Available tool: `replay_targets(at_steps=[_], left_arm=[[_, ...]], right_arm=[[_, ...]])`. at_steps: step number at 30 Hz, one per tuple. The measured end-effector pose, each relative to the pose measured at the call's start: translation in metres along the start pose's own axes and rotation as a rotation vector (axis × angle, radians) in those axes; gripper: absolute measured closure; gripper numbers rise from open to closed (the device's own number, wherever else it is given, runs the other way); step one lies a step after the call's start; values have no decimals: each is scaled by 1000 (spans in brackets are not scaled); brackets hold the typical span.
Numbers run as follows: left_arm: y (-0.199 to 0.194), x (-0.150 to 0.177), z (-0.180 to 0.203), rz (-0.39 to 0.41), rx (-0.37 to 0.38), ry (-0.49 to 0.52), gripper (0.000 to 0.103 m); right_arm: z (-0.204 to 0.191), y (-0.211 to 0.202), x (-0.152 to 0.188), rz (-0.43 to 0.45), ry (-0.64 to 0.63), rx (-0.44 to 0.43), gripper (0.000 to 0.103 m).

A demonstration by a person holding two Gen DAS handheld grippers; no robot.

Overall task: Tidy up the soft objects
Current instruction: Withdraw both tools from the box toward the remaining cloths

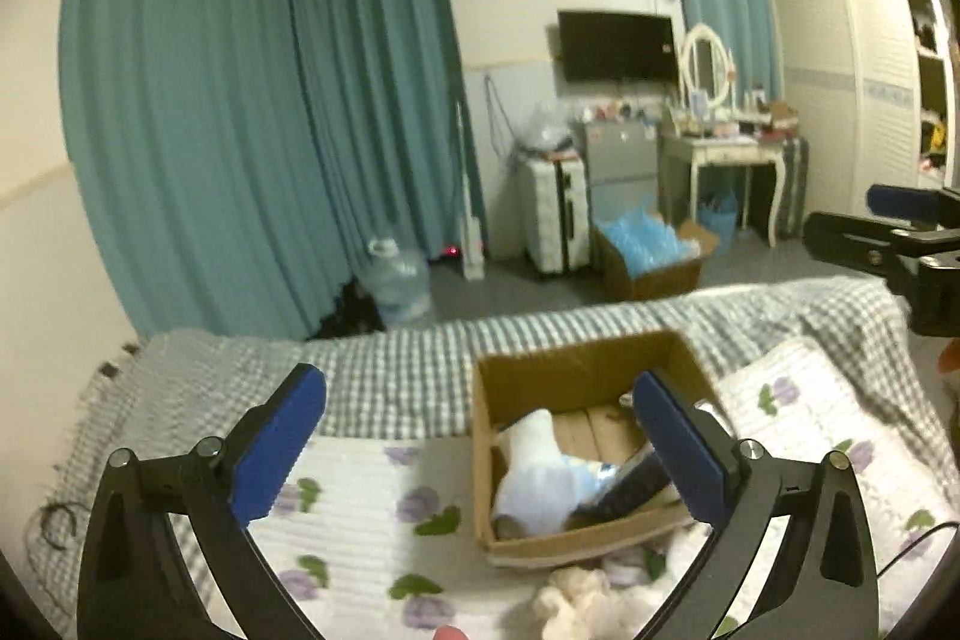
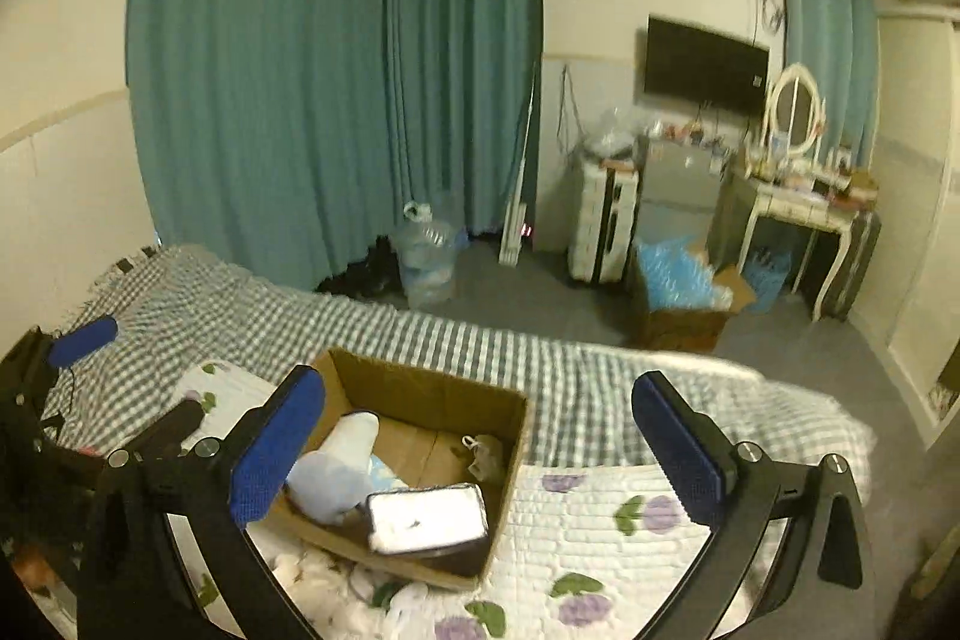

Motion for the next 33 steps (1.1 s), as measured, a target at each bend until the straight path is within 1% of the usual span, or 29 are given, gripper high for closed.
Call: replay_targets(at_steps=[3, 6, 8, 9, 12, 13, 15, 17, 19, 23, 26, 29, 31, 33], left_arm=[[-36, 0, -9, 32, 3, -7, 0], [-65, 4, -19, 55, 25, -16, 0], [-80, 11, -24, 63, 38, -24, 0], [-85, 13, -25, 63, 48, -27, 0], [-98, 25, -29, 69, 94, -36, 0], [-100, 30, -31, 73, 89, -46, 0], [-100, 38, -33, 66, 74, -58, 0], [-92, 48, -35, 39, 73, -67, 0], [-83, 57, -35, 14, 85, -73, 0], [-66, 76, -30, 25, 52, -86, 0], [-49, 85, -23, 19, 40, -91, 0], [-24, 90, -21, -3, 31, -122, 0], [-10, 91, -20, -27, 40, -131, 0], [7, 94, -16, -55, 69, -126, 0]], right_arm=[[-4, -46, 5, 38, -3, 13, 0], [-9, -79, 12, 51, 7, 18, 0], [-12, -97, 22, 48, 12, 4, 0], [-14, -102, 27, 47, 12, 6, 0], [-27, -111, 47, 47, -28, 54, 0], [-33, -111, 57, 40, -45, 65, 0], [-40, -107, 69, 32, -61, 84, 0], [-49, -97, 83, 9, -87, 92, 0], [-53, -82, 93, -15, -87, 74, 0], [-56, -38, 108, -86, -33, 8, 0], [-54, -6, 114, -124, -4, -4, 0], [-50, 22, 117, -151, 8, -8, 0], [-48, 39, 119, -173, 8, -1, 0], [-46, 54, 124, -183, 9, 1, 0]])
Point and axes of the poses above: each gripper's, at about its wrist camera, not at the fingertips, and y roughly the way its jaws point, z to its right, x to its underside, the point moved 2 cm from there along y, roughly the way its jaws point, and after that the axes turned 12 degrees about -z, right-handed, at the moved point
